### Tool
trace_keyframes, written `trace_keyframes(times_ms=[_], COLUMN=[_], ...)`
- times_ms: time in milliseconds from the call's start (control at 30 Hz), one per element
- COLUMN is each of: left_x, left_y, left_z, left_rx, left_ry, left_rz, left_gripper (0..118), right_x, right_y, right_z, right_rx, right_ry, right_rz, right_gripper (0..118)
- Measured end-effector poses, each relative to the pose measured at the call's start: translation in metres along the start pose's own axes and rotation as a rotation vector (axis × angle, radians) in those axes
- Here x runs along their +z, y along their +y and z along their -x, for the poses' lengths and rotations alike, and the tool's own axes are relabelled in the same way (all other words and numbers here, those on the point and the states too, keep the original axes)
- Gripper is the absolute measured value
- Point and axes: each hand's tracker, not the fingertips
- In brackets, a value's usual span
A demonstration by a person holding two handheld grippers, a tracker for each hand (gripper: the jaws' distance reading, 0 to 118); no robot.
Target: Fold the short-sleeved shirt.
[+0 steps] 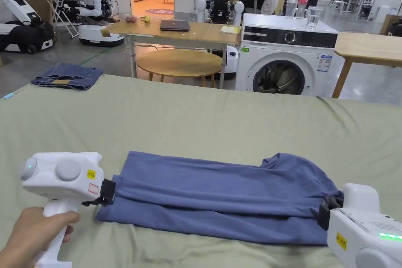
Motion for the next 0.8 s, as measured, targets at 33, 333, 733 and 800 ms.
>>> trace_keyframes(times_ms=[33, 333, 733, 800], left_x=[-0.005, -0.046, -0.015, -0.011], left_y=[0.001, -0.002, -0.027, -0.028], left_z=[-0.001, -0.006, -0.017, -0.015], left_rx=[0.0, 0.03, -0.044, -0.043], left_ry=[0.006, 0.089, 0.07, 0.058], left_rz=[0.022, 0.139, -0.001, -0.002], left_gripper=[40, 44, 0, 0], right_x=[0.0, -0.004, -0.041, -0.058], right_y=[-0.001, -0.01, 0.006, 0.011], right_z=[-0.001, -0.007, -0.059, -0.07], right_rx=[-0.002, 0.012, 0.048, 0.045], right_ry=[0.0, -0.015, -0.075, -0.068], right_rz=[0.006, 0.059, 0.251, 0.329], right_gripper=[0, 0, 43, 56])
